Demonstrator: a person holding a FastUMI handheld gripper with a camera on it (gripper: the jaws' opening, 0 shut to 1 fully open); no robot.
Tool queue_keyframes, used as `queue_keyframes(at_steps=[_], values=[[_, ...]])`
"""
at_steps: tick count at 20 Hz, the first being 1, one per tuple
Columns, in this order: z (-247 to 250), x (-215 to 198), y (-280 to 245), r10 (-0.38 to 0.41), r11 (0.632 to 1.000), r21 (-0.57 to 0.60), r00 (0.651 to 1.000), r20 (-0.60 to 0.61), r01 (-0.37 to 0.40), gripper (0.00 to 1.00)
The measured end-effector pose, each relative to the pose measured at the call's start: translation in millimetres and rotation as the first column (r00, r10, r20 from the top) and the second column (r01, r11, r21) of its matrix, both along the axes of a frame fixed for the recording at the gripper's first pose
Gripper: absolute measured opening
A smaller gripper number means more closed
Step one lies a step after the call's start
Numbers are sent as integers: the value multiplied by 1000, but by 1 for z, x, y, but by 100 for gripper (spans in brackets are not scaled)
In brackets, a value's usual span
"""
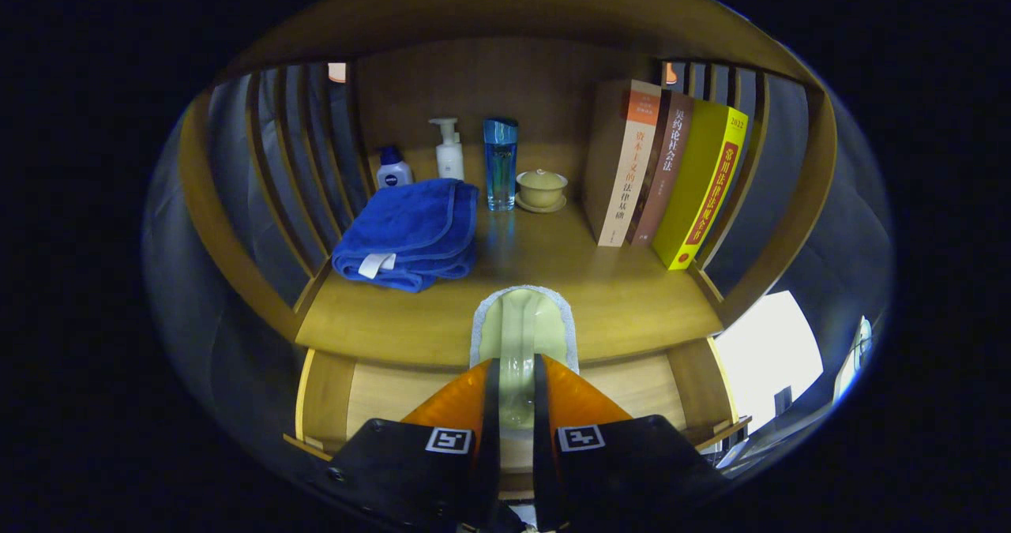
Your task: Pull open the drawer, take out the items inside it, and place them on the countertop above the cabinet.
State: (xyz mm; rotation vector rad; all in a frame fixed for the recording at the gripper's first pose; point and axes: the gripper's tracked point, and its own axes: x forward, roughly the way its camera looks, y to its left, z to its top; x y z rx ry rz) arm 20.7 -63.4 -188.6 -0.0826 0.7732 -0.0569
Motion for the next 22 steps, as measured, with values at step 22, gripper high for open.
queue_keyframes(at_steps=[22], values=[[-54,99,-11,-19,1000,-20,999,29,19,31]])
